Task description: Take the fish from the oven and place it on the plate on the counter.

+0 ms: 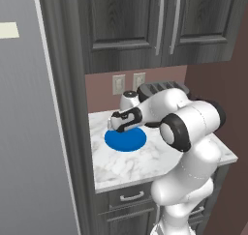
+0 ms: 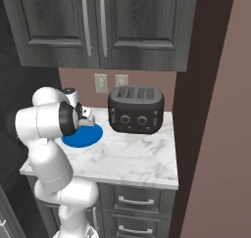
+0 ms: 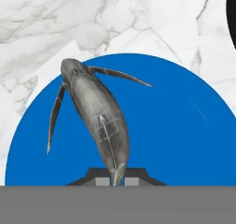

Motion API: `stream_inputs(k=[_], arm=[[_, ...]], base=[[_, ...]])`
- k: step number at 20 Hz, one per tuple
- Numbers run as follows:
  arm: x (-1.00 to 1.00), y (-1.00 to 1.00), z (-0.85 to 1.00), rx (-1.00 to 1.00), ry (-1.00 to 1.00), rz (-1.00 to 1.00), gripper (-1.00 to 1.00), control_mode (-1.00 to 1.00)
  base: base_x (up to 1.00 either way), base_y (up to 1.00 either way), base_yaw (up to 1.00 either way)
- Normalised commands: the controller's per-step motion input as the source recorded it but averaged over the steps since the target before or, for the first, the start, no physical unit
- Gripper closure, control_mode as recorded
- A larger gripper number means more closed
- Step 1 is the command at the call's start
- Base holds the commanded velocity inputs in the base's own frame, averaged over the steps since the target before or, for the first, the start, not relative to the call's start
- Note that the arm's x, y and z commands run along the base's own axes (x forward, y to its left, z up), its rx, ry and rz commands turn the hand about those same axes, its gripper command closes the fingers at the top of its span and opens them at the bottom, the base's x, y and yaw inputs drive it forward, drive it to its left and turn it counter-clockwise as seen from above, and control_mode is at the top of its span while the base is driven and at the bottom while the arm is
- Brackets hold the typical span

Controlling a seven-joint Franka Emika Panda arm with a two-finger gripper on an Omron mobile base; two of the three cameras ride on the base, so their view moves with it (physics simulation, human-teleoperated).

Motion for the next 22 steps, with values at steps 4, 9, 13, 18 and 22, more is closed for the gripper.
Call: stream_inputs(k=[4, 9, 13, 18, 22], arm=[[-0.28, -0.01, 0.0, 0.0, 0.0, 0.0, 1.0, -1.0], [0.0, -0.01, 0.0, 0.0, 0.04, -0.01, -1.0, -1.0], [0.0, 0.0, 0.0, 0.0, 0.01, 0.0, -1.0, -1.0], [0.0, -0.03, 0.0, 0.0, 0.0, 0.0, -1.0, -1.0], [-0.11, -0.13, 0.2, 0.0, 0.0, 0.0, -1.0, -1.0]], base=[[0.0, 0.0, 0.0], [0.0, 0.0, 0.0], [0.0, 0.0, 0.0], [0.0, 0.0, 0.0], [0.0, 0.0, 0.0]])
